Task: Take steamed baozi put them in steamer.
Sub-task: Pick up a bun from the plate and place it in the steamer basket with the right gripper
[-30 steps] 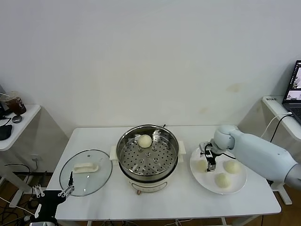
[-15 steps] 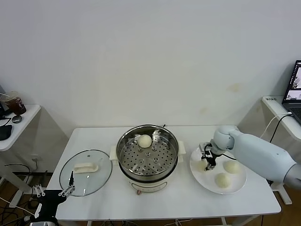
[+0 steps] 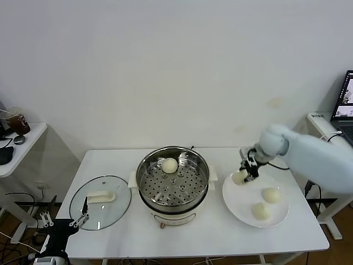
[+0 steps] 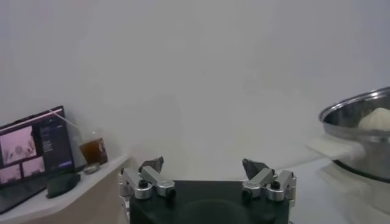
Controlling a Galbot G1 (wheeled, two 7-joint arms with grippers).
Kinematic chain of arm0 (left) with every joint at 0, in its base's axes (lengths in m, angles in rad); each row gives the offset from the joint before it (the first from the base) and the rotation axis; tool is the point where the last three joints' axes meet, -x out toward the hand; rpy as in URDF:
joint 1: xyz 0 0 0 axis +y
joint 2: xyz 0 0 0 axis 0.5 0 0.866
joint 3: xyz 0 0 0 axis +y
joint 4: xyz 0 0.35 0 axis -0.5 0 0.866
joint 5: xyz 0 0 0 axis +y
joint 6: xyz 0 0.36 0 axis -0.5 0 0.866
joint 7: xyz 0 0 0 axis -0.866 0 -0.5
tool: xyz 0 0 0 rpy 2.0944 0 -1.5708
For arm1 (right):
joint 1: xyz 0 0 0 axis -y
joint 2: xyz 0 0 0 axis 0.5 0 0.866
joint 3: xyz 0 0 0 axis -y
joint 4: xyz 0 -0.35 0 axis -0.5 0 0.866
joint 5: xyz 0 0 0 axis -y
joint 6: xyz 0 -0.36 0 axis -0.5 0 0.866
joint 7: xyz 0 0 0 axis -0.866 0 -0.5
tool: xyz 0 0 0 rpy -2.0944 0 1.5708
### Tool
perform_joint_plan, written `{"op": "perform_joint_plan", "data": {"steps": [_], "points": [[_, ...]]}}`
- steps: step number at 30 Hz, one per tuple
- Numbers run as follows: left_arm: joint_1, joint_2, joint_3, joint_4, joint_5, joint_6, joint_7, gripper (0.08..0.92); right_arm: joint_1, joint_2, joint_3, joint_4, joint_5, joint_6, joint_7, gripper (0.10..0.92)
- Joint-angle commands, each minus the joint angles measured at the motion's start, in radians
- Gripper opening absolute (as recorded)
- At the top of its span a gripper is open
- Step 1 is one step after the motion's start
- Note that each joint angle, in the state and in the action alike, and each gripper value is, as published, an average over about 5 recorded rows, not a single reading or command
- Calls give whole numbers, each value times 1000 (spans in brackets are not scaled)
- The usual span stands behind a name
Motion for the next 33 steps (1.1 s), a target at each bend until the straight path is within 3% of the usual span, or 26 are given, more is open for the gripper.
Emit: {"op": "perform_joint_plan", "data": {"steps": [1, 7, 12, 21, 33], "points": [[-4, 12, 0, -7, -3, -1, 0, 823, 456, 12, -243, 166, 293, -112, 10, 453], [-4, 23, -6, -28, -1, 11, 4, 823, 554, 173, -329, 256, 477, -246, 118, 455], [-7, 13, -8, -36, 7, 12, 4, 823, 456, 347, -270, 204, 548, -335, 205, 462], [17, -3, -21, -74, 24, 13, 7, 823, 198, 588, -197, -4, 511, -388, 260, 467], [8, -11, -26, -88, 25, 21, 10, 823, 67, 742, -175, -187, 481, -393, 276, 467]]}}
